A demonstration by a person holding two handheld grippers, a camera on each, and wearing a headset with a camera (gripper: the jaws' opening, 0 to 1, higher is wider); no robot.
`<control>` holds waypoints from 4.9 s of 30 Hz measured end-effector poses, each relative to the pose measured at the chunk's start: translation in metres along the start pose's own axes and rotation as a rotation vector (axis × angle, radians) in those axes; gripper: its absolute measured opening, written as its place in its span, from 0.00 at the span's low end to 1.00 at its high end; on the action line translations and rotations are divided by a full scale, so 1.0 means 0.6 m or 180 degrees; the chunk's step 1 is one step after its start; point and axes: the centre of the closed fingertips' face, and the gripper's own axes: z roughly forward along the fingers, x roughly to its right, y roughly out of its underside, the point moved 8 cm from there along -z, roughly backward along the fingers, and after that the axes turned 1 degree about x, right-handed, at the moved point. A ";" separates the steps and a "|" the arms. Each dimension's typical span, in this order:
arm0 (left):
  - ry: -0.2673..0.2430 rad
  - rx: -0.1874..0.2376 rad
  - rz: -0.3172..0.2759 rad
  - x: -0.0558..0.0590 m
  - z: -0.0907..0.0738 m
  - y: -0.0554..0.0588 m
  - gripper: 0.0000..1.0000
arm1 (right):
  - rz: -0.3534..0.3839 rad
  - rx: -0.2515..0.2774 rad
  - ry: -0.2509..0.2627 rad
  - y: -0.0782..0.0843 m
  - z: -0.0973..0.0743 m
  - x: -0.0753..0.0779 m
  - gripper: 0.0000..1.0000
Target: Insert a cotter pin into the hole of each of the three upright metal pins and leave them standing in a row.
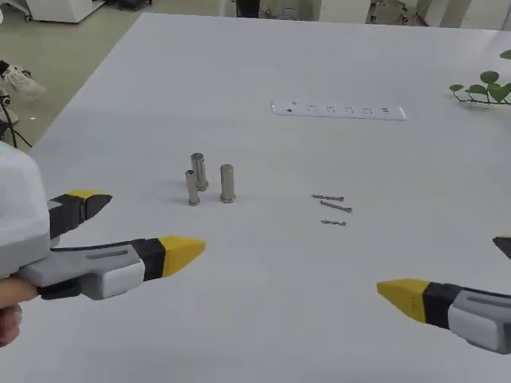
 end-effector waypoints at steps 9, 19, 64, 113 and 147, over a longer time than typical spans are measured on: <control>0.0104 -0.0020 0.0219 -0.001 0.040 -0.030 0.72 | 0.0042 -0.0007 -0.0015 0.003 0.003 0.002 0.91; 0.0294 -0.0105 0.0252 -0.001 0.085 -0.046 0.56 | 0.0056 -0.0044 -0.0042 0.007 0.011 0.001 0.91; -0.0129 -0.0485 0.0578 -0.053 0.269 -0.059 0.24 | 0.0245 -0.0199 -0.0093 0.035 0.046 0.037 0.89; 0.0002 -0.0454 0.0436 -0.050 0.291 -0.031 0.09 | 0.0328 -0.0229 -0.0147 0.041 0.039 0.039 0.87; 0.0715 -0.0052 0.0861 0.023 0.160 -0.039 0.09 | 0.0133 -0.0204 -0.0171 0.027 0.025 0.013 0.87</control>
